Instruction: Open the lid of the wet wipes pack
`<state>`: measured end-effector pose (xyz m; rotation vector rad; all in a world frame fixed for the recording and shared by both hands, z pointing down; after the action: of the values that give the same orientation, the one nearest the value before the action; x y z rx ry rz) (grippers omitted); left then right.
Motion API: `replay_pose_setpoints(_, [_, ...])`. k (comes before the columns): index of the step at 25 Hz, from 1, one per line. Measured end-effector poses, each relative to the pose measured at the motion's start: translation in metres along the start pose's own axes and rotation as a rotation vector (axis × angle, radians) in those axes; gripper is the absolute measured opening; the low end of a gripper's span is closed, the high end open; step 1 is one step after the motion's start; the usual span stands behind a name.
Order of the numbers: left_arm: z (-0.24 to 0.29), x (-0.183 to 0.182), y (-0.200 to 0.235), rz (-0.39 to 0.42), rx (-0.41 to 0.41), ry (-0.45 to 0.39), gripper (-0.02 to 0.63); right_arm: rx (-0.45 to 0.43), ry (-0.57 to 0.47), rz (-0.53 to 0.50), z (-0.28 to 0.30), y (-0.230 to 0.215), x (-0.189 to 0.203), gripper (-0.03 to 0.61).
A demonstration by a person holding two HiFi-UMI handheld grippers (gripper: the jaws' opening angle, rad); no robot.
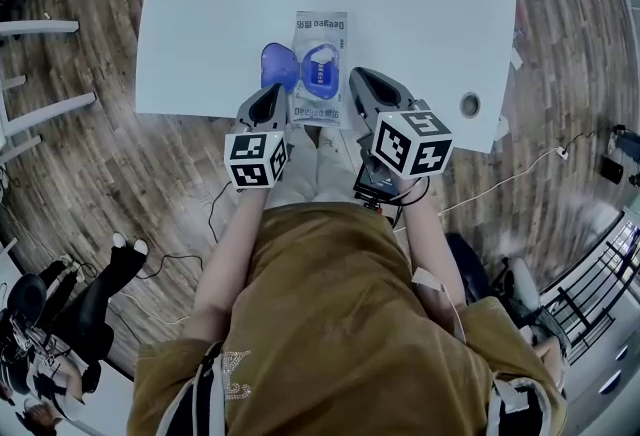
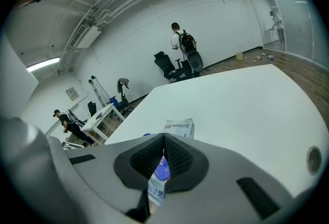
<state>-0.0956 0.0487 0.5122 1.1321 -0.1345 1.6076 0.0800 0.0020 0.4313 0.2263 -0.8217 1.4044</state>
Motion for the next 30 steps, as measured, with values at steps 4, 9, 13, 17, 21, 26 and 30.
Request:
replay_pose_setpoints(4, [-0.004,-0.012,-0.003,0.015,-0.006,-0.038,0.002,0.023,-0.064,-0.012,-0.006,-0.003,-0.008,0.011])
replay_pose_setpoints(9, [-0.018,-0.040,-0.016,0.087,-0.007,-0.098,0.002,0.051,-0.186,-0.066,-0.028,-0.001,-0.022,0.011])
replay_pose_setpoints(13, [-0.040,-0.060,-0.041,0.157,-0.005,-0.147,0.002,0.070,-0.285,-0.117,-0.064,0.006,-0.033,0.011])
replay_pose_setpoints(17, [-0.053,-0.086,-0.053,0.240,-0.022,-0.210,0.002,0.052,-0.366,-0.171,-0.086,0.011,-0.051,0.011])
replay_pose_setpoints(21, [-0.068,-0.109,-0.064,0.278,-0.043,-0.291,0.002,0.063,-0.471,-0.247,-0.109,0.013,-0.065,0.011])
replay_pose_setpoints(26, [-0.097,-0.133,-0.090,0.401,-0.083,-0.368,0.002,0.074,-0.590,-0.290,-0.137,0.012,-0.074,0.011])
replay_pose_setpoints(30, [-0.119,-0.153,-0.106,0.428,-0.092,-0.451,0.002,0.103,-0.685,-0.298,-0.158,0.013,-0.077,0.011])
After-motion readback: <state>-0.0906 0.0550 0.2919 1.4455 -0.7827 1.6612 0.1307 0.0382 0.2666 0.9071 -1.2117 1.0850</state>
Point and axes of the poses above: the fingertips, and each gripper's own axes: z forward along the fingers, y to its left, x out of its underside, the point moved 5 cm from there along -z, backward along the fingers, and after that the axes turned 13 degrees about x, right-handed, at the moved point
